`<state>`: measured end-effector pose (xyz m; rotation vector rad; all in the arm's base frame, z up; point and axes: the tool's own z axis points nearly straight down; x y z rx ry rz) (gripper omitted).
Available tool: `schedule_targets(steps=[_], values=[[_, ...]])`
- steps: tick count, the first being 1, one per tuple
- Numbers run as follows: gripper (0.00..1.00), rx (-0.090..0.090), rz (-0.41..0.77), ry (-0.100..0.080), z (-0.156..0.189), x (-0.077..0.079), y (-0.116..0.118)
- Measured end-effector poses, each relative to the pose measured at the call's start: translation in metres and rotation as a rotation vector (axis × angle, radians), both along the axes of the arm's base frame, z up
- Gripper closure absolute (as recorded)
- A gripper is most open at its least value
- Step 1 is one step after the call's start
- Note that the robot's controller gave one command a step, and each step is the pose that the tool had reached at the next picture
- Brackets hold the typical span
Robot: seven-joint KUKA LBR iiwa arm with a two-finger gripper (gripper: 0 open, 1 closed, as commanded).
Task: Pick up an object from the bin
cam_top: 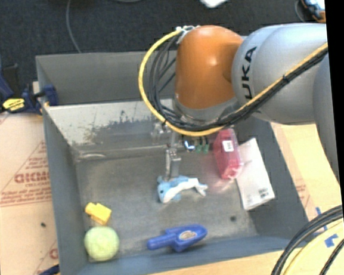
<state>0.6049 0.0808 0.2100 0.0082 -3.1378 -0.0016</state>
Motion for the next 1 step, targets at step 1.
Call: schedule_targets(steps=[1], values=[[0.00, 0.001, -0.002, -0.008, 0.0052, 0.0013, -0.0005]])
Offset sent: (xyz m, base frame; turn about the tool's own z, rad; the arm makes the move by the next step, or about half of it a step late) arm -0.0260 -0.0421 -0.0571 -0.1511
